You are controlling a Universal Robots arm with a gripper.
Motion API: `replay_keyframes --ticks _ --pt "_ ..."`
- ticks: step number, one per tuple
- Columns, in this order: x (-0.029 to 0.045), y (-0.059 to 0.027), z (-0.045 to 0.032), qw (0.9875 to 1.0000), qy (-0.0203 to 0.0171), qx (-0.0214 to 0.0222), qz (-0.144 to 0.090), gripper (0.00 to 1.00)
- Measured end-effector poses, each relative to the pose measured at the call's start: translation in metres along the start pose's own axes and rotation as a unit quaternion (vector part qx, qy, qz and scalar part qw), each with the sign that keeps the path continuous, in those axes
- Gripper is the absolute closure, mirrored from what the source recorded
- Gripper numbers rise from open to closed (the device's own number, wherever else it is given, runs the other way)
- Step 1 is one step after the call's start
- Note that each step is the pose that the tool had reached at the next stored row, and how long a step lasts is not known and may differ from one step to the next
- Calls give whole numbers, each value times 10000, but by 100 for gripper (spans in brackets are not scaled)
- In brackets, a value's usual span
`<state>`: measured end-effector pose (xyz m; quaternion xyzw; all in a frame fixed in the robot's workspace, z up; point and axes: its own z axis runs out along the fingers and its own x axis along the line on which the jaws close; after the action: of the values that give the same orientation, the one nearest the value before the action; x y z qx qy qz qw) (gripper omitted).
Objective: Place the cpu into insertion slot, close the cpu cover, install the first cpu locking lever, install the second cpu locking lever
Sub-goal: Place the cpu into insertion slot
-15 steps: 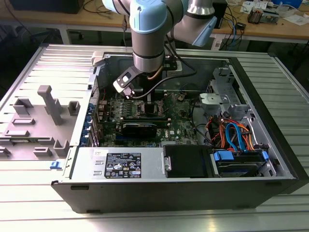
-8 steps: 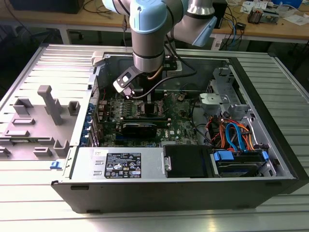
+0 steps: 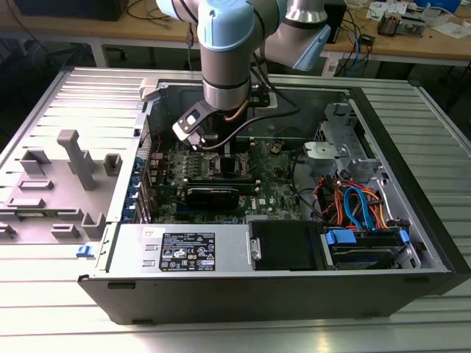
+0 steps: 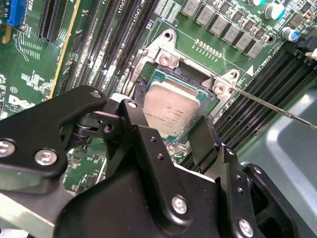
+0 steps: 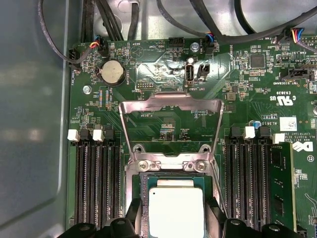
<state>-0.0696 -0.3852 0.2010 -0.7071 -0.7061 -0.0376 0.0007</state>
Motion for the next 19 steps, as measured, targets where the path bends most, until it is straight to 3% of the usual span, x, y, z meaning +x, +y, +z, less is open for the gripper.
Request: replay_keyframes --ticks 5,16,19 --pt "16 0 9 9999 -8 -5 143 38" --pt "16 1 16 9999 -8 -6 145 38" --pt "17 2 17 9999 -28 -7 143 38"
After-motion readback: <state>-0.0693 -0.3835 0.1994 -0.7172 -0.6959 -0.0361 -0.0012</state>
